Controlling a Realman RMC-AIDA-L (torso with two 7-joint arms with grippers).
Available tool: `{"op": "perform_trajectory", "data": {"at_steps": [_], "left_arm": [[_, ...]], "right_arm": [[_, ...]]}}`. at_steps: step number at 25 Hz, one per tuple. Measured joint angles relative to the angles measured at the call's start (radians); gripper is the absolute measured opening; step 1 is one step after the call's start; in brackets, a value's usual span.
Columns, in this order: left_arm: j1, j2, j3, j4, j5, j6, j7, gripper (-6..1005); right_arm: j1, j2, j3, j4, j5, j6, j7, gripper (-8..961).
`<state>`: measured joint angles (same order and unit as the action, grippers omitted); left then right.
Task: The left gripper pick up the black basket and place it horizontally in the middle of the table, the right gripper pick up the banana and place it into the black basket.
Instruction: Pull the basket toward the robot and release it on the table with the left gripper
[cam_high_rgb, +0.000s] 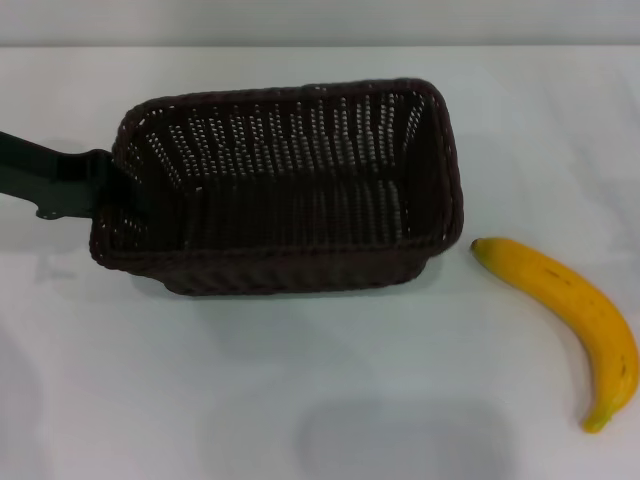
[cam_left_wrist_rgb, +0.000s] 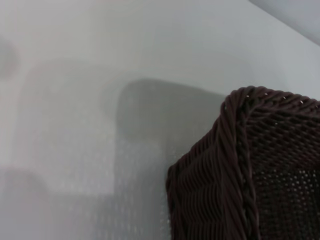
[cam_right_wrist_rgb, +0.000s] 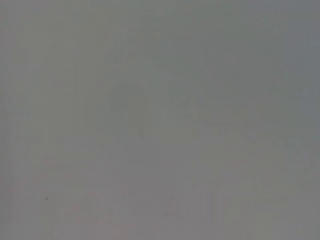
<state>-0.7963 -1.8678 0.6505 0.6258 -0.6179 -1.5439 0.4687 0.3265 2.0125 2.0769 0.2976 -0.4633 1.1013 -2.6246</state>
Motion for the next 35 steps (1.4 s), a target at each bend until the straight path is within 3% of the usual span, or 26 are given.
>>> {"op": "perform_trajectory", "data": {"at_steps": [13,19,25,30,35], "left_arm": [[-0.006,-0.001,0.041,0.002,0.003,0.029,0.002,209],[-0.007,-0.003,0.073,0.022,0.003,0.048,0.010,350],[0.010,-0.003,0.068,0.056,-0.007,0.037,0.021,632],[0.080,-0.005,0.062,0.157,-0.087,-0.006,0.051,816],[0.187,0.000,0.058,0.217,-0.274,-0.021,0.123,827]], "right_arm": [[0.000,0.000,0.000,0.000,0.000,0.003,0.000,843],[0.000,0.000,0.000,0.000,0.000,0.005,0.000,843],[-0.001,0.000,0.000,0.000,0.002,0.004,0.000,844],[-0.001,0.000,0.000,0.003,0.007,0.001,0.000,844],[0.001,0.000,0.001,0.007,0.010,0.001,0.000,843]]}}
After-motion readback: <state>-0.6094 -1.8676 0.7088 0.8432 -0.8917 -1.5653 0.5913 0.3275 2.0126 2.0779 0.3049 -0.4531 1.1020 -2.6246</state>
